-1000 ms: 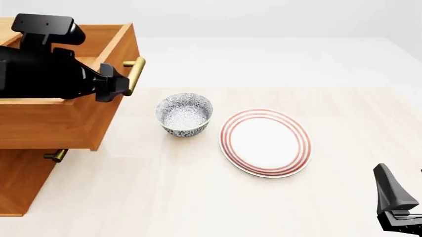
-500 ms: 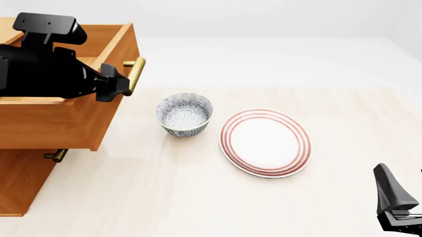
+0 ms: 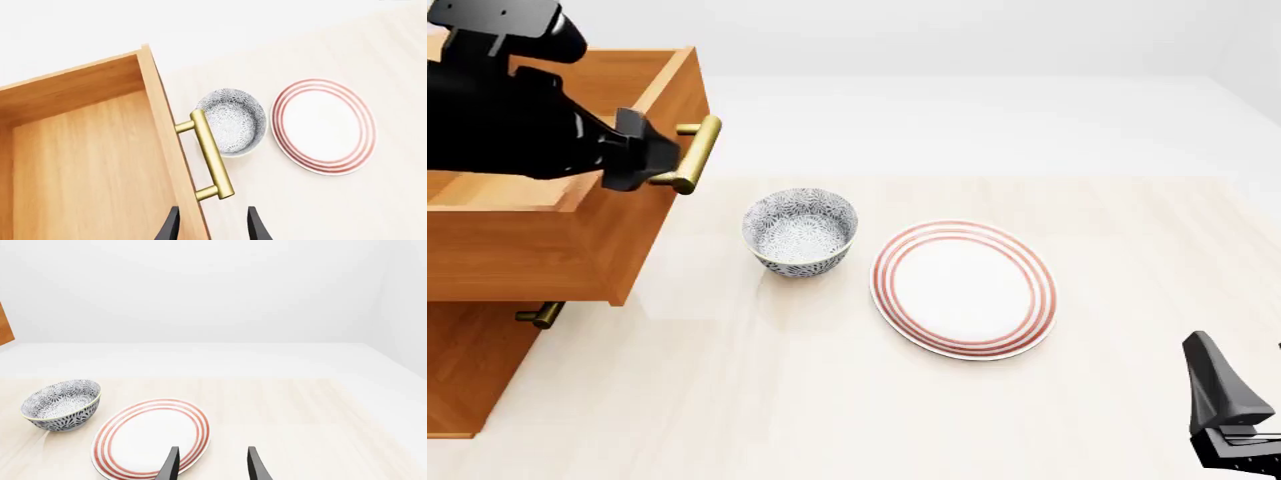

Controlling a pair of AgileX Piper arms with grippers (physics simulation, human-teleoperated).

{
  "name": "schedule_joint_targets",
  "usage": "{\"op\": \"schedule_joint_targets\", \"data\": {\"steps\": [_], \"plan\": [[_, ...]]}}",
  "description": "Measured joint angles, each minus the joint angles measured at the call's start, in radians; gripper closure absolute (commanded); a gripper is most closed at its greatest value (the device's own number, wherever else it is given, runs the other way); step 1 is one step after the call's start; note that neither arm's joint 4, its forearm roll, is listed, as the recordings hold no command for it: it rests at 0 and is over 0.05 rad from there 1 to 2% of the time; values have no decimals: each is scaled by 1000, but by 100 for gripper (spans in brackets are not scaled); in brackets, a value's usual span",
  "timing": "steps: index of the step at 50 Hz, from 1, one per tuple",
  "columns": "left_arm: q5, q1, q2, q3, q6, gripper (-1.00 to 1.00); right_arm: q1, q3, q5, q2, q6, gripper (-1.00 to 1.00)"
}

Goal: Open the top drawer of the cabinet.

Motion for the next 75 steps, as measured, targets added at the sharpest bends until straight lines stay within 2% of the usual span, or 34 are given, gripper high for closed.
{"op": "schedule_joint_targets", "data": {"steps": [35, 75], "plan": [[107, 29, -53, -114, 78, -100, 0, 0, 0, 0, 0, -100], [109, 65, -154, -164, 87, -100, 0, 0, 0, 0, 0, -100]]}}
